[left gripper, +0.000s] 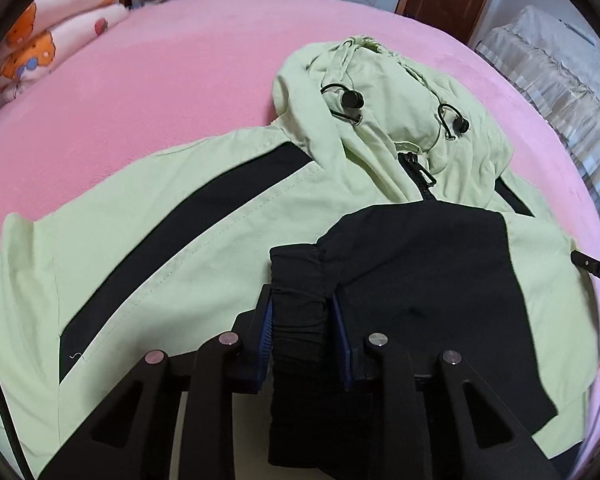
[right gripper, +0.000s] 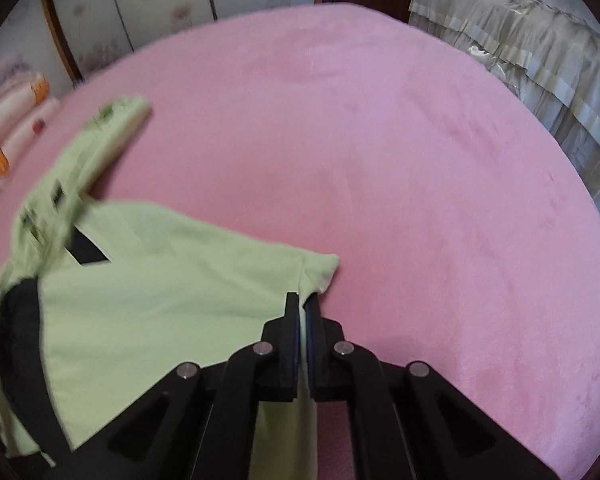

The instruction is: Fold large clothes

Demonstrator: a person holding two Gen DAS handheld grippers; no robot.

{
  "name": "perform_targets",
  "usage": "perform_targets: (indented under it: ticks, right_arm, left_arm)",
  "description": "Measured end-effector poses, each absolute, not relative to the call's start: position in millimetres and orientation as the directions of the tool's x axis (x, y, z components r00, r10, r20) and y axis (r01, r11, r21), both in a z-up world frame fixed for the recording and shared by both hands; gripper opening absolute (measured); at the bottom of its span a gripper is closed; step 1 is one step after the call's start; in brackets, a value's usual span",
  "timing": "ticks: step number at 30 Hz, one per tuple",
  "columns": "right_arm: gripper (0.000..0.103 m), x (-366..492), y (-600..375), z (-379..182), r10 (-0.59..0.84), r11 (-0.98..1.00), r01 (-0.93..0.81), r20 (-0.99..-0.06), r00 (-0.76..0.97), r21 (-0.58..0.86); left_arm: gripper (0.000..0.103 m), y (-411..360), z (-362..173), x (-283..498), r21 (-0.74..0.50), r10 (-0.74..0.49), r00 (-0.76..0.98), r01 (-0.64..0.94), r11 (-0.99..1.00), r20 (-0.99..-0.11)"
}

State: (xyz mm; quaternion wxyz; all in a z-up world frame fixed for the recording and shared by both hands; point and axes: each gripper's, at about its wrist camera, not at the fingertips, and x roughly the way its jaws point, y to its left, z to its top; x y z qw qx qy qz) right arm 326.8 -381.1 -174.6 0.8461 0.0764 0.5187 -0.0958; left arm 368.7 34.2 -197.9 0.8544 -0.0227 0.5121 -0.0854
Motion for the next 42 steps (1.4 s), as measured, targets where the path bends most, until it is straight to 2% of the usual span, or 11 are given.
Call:
perform_targets:
  ticks: [5,7,9,12,13,16,21,27,35,38,42]
  right_arm:
    - [0.02,306.2,-387.9,-141.2,-0.064,0.961,0.267,-0.88,0.471,0.074]
    - [0.027,293.1,-385.4,-126.5,-0.044,0.962,0.254,-0.866,0.498,0.097]
    - [0.032,276.0,-377.2,-112.3,-0.021,0.967,0.228,-0.851,0.525,0.116]
    - [0.033,253.7,-350.9,-99.9,0.006,0.979,0.17,-0.84,0.542,0.116]
    - [0.033,248.8,-339.4,-100.1,0.021,0.981,0.15,-0.841,0.541,0.121]
    - [0.033,234.3,-307.8,-106.4,0.068,0.983,0.11,-0.847,0.527,0.148]
    - [0.033,213.5,-255.9,-121.1,0.088,0.988,0.064,-0.845,0.528,0.142]
    - [0.033,205.6,-237.0,-133.3,0.142,0.976,0.067,-0.845,0.516,0.205]
    - [0.033,209.6,-224.7,-138.1,0.163,0.974,0.051,-0.839,0.519,0.221]
    - [0.033,217.1,-220.1,-149.6,0.155,0.977,0.049,-0.849,0.506,0.208]
    - [0.033,222.8,-233.2,-164.6,0.079,0.985,0.092,-0.866,0.495,0.143]
  left_arm:
    - [0.035,31.9,-180.6,365.0,-0.075,-0.12,0.442,0.118,0.99,-0.889]
    - [0.049,33.6,-168.1,358.2,-0.055,-0.103,0.448,0.12,0.991,-0.888]
    - [0.076,34.8,-151.5,345.6,-0.052,-0.104,0.472,0.122,0.991,-0.875]
    - [0.095,31.9,-131.8,324.0,-0.116,-0.17,0.498,0.138,0.984,-0.85]
    - [0.097,30.1,-129.8,320.0,-0.131,-0.186,0.494,0.143,0.981,-0.849]
    - [0.099,16.7,-126.9,303.1,-0.16,-0.207,0.478,0.137,0.978,-0.854]
    - [0.097,-8.5,-134.6,268.0,-0.079,-0.131,0.51,0.122,0.989,-0.85]
    - [0.097,-18.3,-149.8,254.2,-0.185,-0.216,0.497,0.111,0.976,-0.84]
    - [0.097,-17.9,-157.8,260.1,-0.228,-0.235,0.531,0.079,0.97,-0.814]
    - [0.097,-19.7,-169.8,273.2,-0.224,-0.227,0.5,0.067,0.972,-0.836]
    - [0.095,-25.4,-190.3,287.5,-0.143,-0.159,0.45,0.07,0.987,-0.879]
